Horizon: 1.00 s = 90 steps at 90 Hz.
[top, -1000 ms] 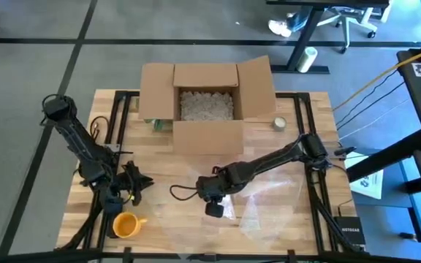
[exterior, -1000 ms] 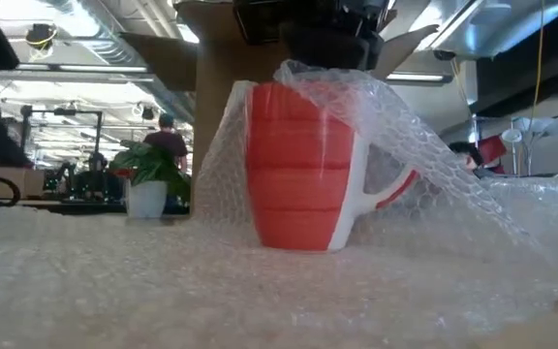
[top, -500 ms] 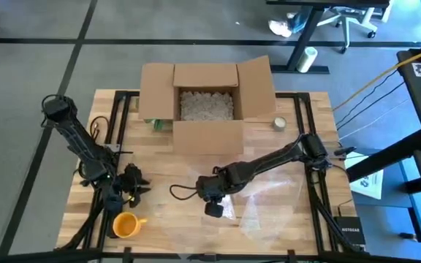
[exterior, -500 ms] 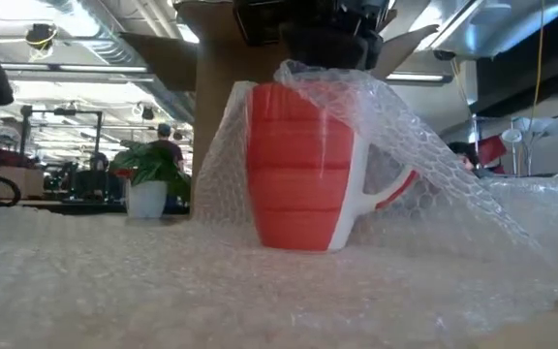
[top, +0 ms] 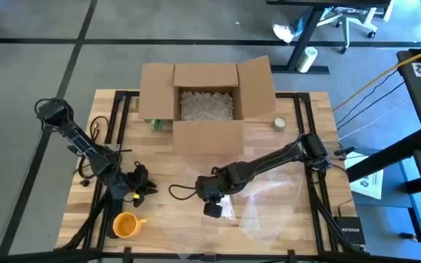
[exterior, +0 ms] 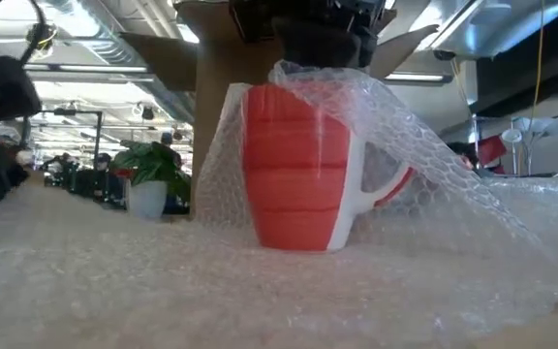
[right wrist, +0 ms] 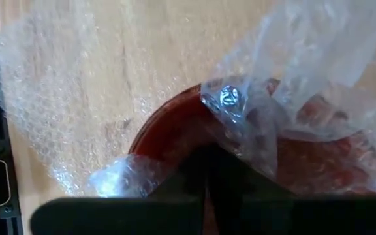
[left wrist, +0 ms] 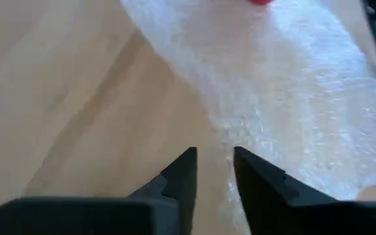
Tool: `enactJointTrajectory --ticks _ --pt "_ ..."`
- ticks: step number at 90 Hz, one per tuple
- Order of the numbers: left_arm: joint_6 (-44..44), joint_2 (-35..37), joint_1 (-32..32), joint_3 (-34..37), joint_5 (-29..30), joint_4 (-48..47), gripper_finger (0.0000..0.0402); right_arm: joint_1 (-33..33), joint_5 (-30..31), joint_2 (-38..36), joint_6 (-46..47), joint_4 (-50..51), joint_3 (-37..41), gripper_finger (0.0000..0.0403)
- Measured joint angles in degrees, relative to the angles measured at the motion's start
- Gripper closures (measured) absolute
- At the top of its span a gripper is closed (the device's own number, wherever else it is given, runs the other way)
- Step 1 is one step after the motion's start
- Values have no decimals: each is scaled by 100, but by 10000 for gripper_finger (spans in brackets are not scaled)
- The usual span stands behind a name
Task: Wrap mug
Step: Wrap the red mug with bubble wrap
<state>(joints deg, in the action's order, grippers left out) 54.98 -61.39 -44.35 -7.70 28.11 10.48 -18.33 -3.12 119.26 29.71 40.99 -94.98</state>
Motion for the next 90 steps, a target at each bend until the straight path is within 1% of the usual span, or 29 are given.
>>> enactJointTrajectory --ticks 3,6,13,28,37,53,59,73,82,90 --pt "-44 0 118 2 -133 -9 378 0 1 0 -12 -35 0 403" --pt "-126 0 220 2 -221 43 389 0 1 0 -16 -63 0 403" --pt "-438 0 390 1 -256 498 397 0 5 0 -26 -72 0 403" --pt "-1469 0 657 -326 -266 1298 401 0 104 0 -39 -72 0 403" --pt "-1963 -2 816 -657 -270 1303 401 4 106 0 -64 -71 0 403" --pt "-2494 -159 1102 -1189 -266 1312 401 4 205 0 -128 -195 0 403" --pt "-2687 -377 1222 -1383 -301 1515 402 7 232 0 -155 -312 0 403" --pt "-3181 -1205 1458 -1869 -767 2363 402 37 250 0 -159 -406 0 403" --pt "-3344 -1806 1558 -2280 -885 2401 402 39 250 0 -146 -375 -4 403" --pt "-3385 -2293 1665 -2616 -1026 2395 402 37 250 0 -102 -120 -117 403"
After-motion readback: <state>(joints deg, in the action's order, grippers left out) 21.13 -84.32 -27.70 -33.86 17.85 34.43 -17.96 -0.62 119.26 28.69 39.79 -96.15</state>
